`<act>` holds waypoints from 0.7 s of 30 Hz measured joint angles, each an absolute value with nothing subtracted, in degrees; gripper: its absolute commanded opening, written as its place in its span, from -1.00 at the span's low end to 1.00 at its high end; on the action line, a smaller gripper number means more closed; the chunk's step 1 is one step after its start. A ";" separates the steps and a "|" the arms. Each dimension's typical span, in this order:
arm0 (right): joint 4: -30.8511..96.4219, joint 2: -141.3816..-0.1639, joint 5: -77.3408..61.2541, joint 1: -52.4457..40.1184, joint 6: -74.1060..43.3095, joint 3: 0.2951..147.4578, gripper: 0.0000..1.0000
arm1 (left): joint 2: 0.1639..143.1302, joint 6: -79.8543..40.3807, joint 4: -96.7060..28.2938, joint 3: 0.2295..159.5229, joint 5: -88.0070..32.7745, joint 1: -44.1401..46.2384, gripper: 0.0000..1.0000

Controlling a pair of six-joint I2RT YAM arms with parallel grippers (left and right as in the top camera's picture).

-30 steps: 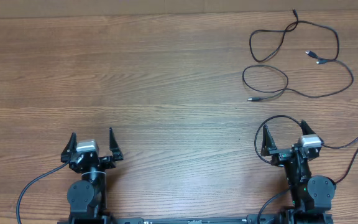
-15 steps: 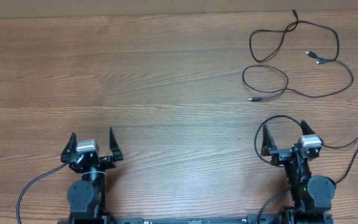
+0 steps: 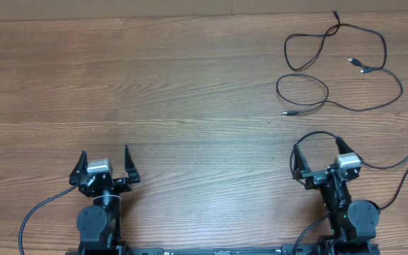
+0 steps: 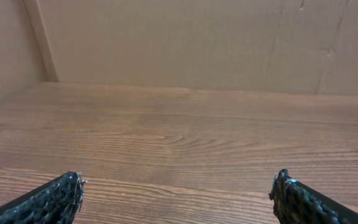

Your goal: Untangle cables

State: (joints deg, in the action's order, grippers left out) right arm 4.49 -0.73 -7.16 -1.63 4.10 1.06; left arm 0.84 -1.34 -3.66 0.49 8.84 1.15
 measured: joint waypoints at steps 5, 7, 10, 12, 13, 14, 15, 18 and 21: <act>4.56 -0.73 -6.70 -1.89 4.08 1.06 1.00 | 0.84 -1.34 -3.64 0.49 8.84 1.15 0.99; 4.60 -0.73 -6.48 -1.85 4.08 1.06 1.00 | 0.84 -1.34 -3.64 0.49 8.84 1.15 0.99; 4.73 -0.73 -5.98 -1.85 4.10 1.06 1.00 | 0.84 -1.34 -3.64 0.49 8.84 1.15 0.99; 4.73 -0.73 -5.91 -1.85 4.08 1.06 1.00 | 0.84 -1.34 -3.64 0.49 8.86 1.15 0.99; 4.71 -0.73 -5.89 -1.85 4.08 1.06 1.00 | 0.84 -1.34 -3.64 0.49 8.84 1.15 0.99; 4.75 -0.73 -5.78 -1.87 4.03 1.06 1.00 | 0.84 -1.34 -3.66 0.49 8.84 1.15 0.99; 4.73 -0.73 -5.67 -1.85 3.90 1.06 1.00 | 0.84 -1.34 -3.66 0.49 8.86 1.15 0.99; 4.78 -0.73 -5.48 -1.85 3.53 1.06 1.00 | 0.84 -1.34 -3.64 0.49 8.84 1.15 0.99; 4.73 -0.73 -5.50 -1.85 3.36 1.06 1.00 | 0.84 -1.34 -3.64 0.49 8.84 1.15 0.99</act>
State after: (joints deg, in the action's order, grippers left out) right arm 4.73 -0.73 -5.50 -1.85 3.36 1.06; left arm 0.84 -1.34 -3.64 0.49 8.84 1.15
